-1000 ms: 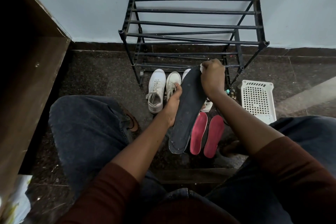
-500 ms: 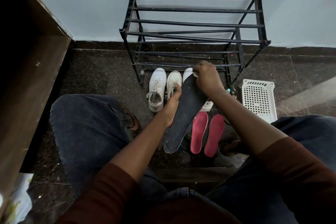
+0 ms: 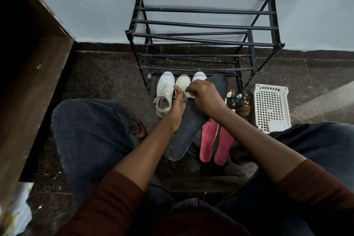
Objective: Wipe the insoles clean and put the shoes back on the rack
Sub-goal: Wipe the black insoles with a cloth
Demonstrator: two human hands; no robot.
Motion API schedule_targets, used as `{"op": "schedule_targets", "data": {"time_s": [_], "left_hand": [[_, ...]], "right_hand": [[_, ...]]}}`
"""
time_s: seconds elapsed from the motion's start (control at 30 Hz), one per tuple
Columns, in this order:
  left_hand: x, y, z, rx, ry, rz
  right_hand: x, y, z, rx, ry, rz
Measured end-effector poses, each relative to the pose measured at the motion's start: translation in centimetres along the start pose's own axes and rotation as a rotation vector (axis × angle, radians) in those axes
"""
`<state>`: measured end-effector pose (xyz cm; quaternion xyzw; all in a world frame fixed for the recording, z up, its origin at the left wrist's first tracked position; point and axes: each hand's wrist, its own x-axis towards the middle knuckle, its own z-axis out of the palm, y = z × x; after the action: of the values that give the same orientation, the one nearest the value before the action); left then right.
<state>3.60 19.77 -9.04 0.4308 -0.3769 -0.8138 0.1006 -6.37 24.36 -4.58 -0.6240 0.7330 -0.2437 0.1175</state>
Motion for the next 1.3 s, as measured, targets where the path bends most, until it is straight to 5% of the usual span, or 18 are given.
{"op": "schedule_targets", "data": {"time_s": [0.2,0.37,0.47,1.03,1.3], "left_hand": [[0.2,0.6,0.6,-0.194,-0.091,-0.15],[0.9,0.7,-0.2,-0.188,0.087,0.052],[0.9,1.6,-1.1,-0.392,0.09,0.096],[1.5,4.3,-3.7,-0.608,0.109,0.092],[1.3,5.1,-3.4,-0.679,-0.025,0.076]], "right_hand": [[1.4,0.6,-0.2,-0.012,0.093,0.198],[0.0,-2.7,1.0,0.135,0.129,0.119],[-1.2,-4.2,1.7,0.23,0.133,0.128],[-7.0,-4.5,1.0,0.096,-0.188,-0.363],[-5.6,-2.6,0.6,0.319,0.218,0.145]]}}
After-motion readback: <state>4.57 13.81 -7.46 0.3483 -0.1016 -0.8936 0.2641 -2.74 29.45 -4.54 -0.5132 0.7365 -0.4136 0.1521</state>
